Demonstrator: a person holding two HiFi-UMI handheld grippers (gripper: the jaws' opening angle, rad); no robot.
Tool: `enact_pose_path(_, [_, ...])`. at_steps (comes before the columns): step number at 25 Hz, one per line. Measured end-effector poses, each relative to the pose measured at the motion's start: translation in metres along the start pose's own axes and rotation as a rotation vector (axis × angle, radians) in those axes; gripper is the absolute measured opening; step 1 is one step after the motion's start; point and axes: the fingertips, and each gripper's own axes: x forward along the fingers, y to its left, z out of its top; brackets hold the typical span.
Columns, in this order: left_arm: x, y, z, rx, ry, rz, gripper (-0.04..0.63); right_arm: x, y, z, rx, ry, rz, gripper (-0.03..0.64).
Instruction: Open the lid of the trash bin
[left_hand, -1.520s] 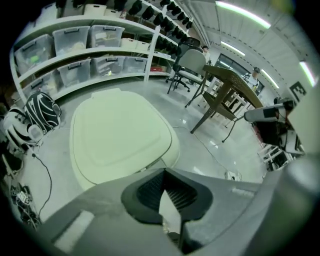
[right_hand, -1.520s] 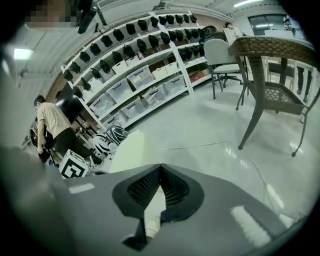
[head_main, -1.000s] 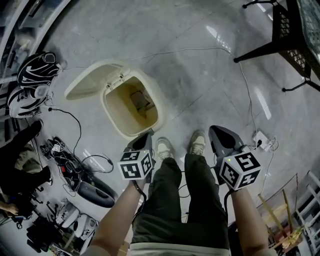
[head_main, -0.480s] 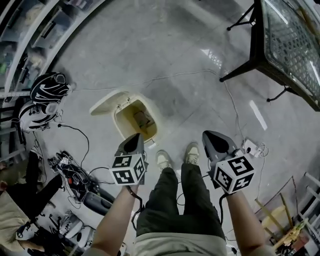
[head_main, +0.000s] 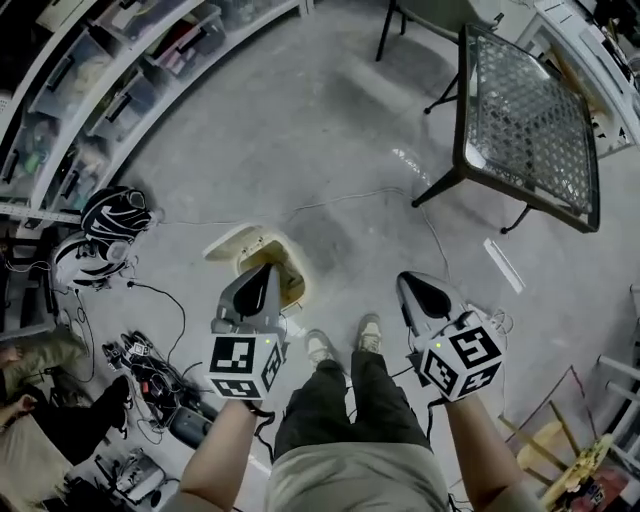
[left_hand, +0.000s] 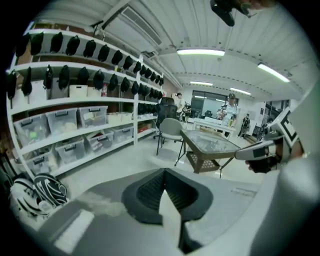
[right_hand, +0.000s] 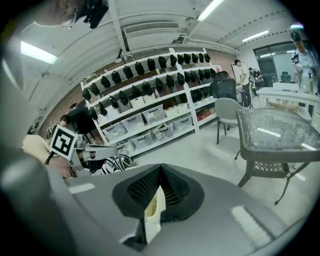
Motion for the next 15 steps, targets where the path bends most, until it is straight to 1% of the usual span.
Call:
enact_pose_path(4, [-0.034,-0.007,0.06,-0.005,-0.08,-0.022,0.002,-0.033,0.025,0.055,-0.036,-0.066,0.003,0.003])
enact_pose_path(8, [-0.072,-0.02,0.11,0.039,-0.144,-0.031,0.002,-0.07,0.055,0.107,-0.085,-0.125,0.033,0.003])
enact_pose_path(10, [-0.087,-0.023,0.134,0.077,-0.182,-0.026,0.002,-0.088,0.07,0.133,-0.12,-0.157,0.054,0.003])
enact_pose_path(13, [-0.112,-0.024,0.164,0.165,-0.225,0.012,0.002,-0.114,0.092,0.167,-0.163,-0.205,0.079,0.003])
enact_pose_path(15, [-0.129,-0.027,0.182,0.207,-0.254,0.026,0.002,-0.13,0.105,0.187,-0.195,-0.24,0.091,0.003])
